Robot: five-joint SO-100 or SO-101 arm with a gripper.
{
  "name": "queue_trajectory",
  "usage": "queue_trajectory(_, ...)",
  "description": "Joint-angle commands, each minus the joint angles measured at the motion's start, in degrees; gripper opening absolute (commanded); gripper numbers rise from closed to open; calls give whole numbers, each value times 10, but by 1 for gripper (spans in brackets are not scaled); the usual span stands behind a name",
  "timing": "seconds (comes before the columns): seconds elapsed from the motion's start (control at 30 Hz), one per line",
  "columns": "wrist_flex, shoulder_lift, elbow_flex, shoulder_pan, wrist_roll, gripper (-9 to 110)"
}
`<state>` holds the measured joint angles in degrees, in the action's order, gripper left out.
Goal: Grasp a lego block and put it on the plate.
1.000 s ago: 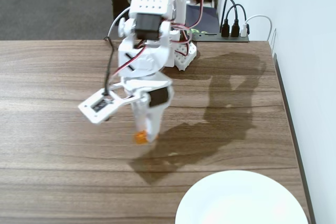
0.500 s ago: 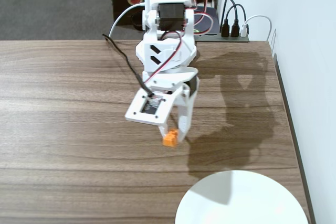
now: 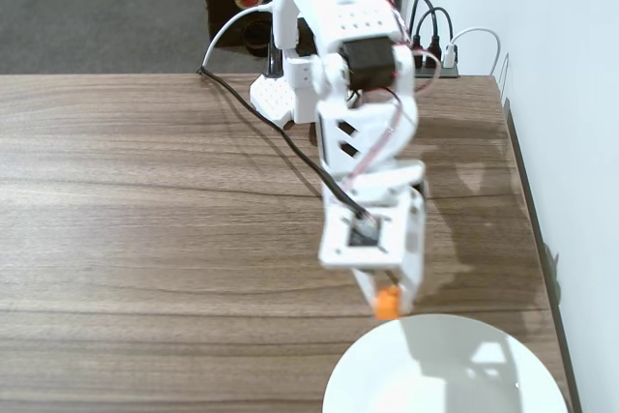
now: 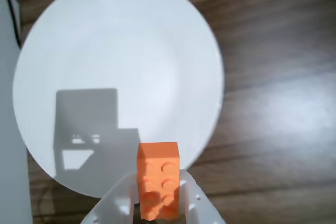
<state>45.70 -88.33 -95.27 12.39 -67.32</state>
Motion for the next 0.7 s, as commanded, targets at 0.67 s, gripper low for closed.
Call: queue_trajectory(0.67, -3, 212, 178, 68, 46, 2)
